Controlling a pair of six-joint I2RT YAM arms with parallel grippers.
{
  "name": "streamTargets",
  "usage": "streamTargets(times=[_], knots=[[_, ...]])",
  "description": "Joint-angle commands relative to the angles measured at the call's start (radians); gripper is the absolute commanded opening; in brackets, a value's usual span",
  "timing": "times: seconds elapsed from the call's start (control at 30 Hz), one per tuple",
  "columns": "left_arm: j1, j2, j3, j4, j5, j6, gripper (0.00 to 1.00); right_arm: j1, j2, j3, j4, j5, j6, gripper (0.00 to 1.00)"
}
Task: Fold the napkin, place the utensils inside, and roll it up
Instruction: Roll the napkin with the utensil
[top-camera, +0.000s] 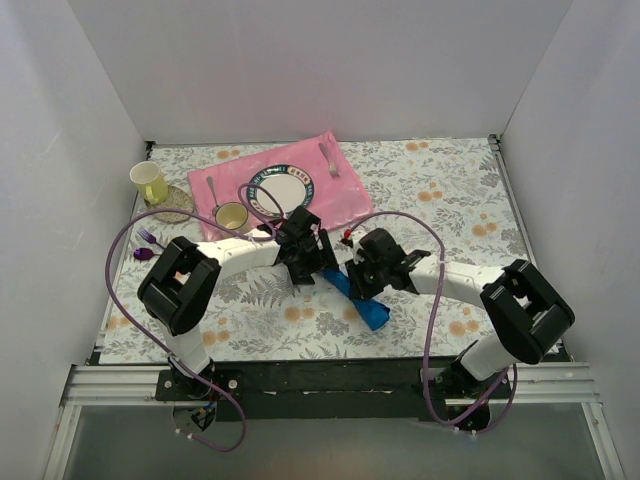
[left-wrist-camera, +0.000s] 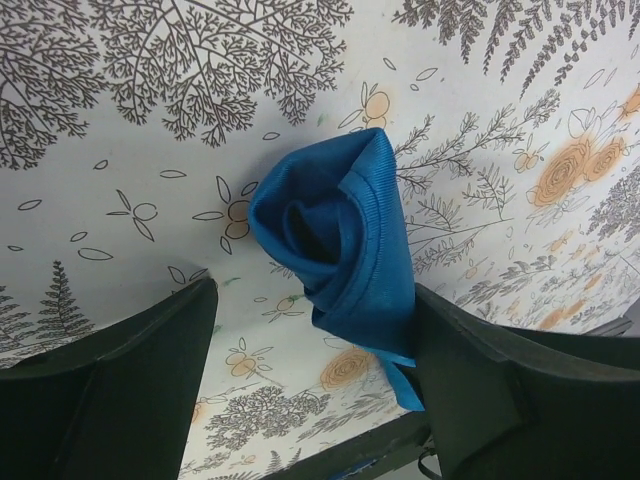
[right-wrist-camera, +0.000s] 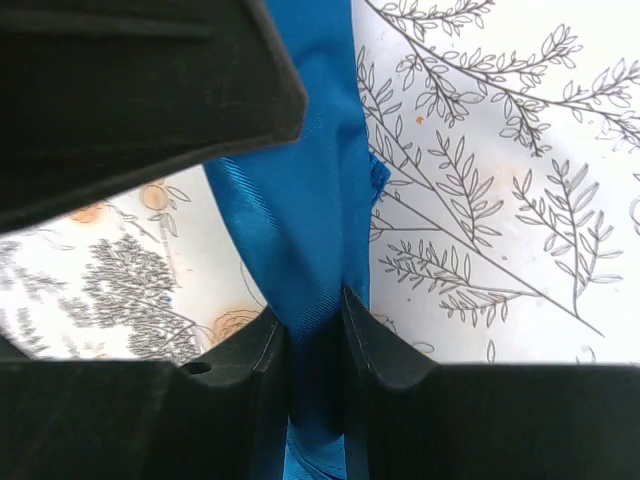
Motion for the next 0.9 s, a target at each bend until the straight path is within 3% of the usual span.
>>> streamTargets(times=[0.0, 0.23, 0.53, 0.67, 0.73, 0.87], knots=[[0.005, -0.066, 0.010, -0.026, -0.003, 0.002, 0.75, -0.107, 0.021, -0.062, 0.138, -0.325, 0.060, 0.28], [-0.019, 0.004, 0.064, -0.014, 0.031, -0.002, 0.76, -0.227, 0.102, -0.110, 0.298, -0.598, 0.140, 0.27], [-0.039, 0.099, 0.081, -0.003, 0.031, -0.005, 0.72, -0.319, 0.185, -0.169, 0.480, -0.770, 0.272, 0.27], [-0.042, 0.142, 0.089, 0.005, 0.027, 0.002, 0.64, -0.345, 0.244, -0.209, 0.617, -0.842, 0.374, 0.29], [-0.042, 0.159, 0.095, 0.005, 0.013, 0.013, 0.52, -0.353, 0.259, -0.229, 0.666, -0.859, 0.393, 0.31], [-0.042, 0.177, 0.093, -0.002, -0.004, 0.031, 0.43, -0.358, 0.235, -0.216, 0.570, -0.822, 0.341, 0.38]])
